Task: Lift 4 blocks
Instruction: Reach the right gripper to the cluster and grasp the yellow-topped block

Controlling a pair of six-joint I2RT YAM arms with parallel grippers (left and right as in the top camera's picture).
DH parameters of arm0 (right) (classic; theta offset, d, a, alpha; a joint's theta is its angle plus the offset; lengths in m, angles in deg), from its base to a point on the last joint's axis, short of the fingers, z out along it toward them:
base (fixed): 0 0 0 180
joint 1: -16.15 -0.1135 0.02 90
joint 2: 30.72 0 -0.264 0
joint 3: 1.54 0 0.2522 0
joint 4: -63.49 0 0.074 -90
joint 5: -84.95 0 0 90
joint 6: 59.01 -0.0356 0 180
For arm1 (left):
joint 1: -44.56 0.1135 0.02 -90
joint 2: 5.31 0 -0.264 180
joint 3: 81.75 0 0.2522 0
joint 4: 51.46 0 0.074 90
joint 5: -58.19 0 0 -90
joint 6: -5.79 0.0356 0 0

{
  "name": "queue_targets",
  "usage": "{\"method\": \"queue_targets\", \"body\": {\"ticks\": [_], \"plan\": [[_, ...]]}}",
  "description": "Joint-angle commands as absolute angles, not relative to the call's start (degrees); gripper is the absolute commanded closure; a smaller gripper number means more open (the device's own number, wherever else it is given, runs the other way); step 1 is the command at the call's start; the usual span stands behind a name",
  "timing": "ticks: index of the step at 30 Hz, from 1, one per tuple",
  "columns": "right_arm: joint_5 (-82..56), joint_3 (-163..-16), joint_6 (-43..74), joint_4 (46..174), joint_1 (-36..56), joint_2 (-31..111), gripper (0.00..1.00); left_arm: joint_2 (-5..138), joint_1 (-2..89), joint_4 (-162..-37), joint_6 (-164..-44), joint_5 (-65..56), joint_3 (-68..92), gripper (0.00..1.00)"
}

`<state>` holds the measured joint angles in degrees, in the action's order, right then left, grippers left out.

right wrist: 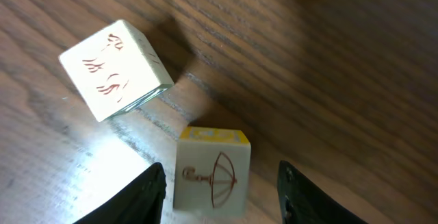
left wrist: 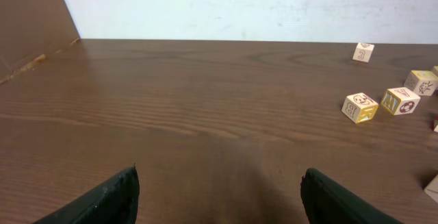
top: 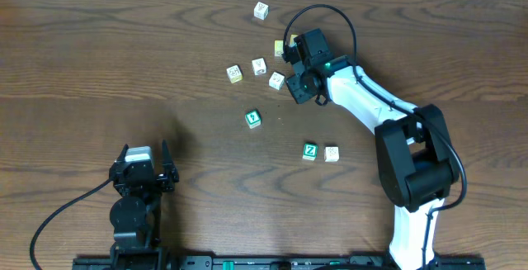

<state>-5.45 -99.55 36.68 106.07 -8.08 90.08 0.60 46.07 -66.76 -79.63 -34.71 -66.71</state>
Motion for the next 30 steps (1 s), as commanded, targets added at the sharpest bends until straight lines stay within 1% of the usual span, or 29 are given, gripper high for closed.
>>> {"method": "queue_targets", "body": {"ticks": [1, 4, 6, 13, 17, 20, 21, 30], "plan": [[-5.1, -100.4, 37.5, 105.8, -7.9, 91.8, 0.51, 0.6, 46.5, -69.0, -79.1, -35.2, -67.8, 0.24], [-5.1, -100.4, 37.6, 105.2, -7.9, 91.9, 0.52, 0.6, 46.5, -69.0, -79.1, -35.2, -67.8, 0.24], [-5.1, -100.4, 37.5, 104.6, -7.9, 91.9, 0.54, 0.6, 46.5, -69.0, -79.1, -35.2, -67.8, 0.24], [-5.3, -100.4, 37.5, 102.9, -7.9, 91.9, 0.48, 0.6, 46.5, -69.0, -79.1, -35.2, -67.8, 0.24], [-5.3, -100.4, 37.5, 102.9, -8.0, 91.9, 0.52, 0.6, 46.5, -69.0, -79.1, -35.2, -67.8, 0.24], [-5.4, -100.4, 37.5, 102.9, -8.0, 91.9, 0.61, 0.6, 46.5, -69.0, -79.1, -35.2, -67.8, 0.24], [-5.4, -100.4, 37.5, 103.0, -8.1, 91.9, 0.62, 0.6, 46.5, -69.0, -79.1, -35.2, -67.8, 0.24], [-5.3, -100.6, 37.5, 103.0, -10.0, 91.9, 0.64, 0.6, 46.5, -69.0, -79.1, -35.2, -67.8, 0.24]]}}
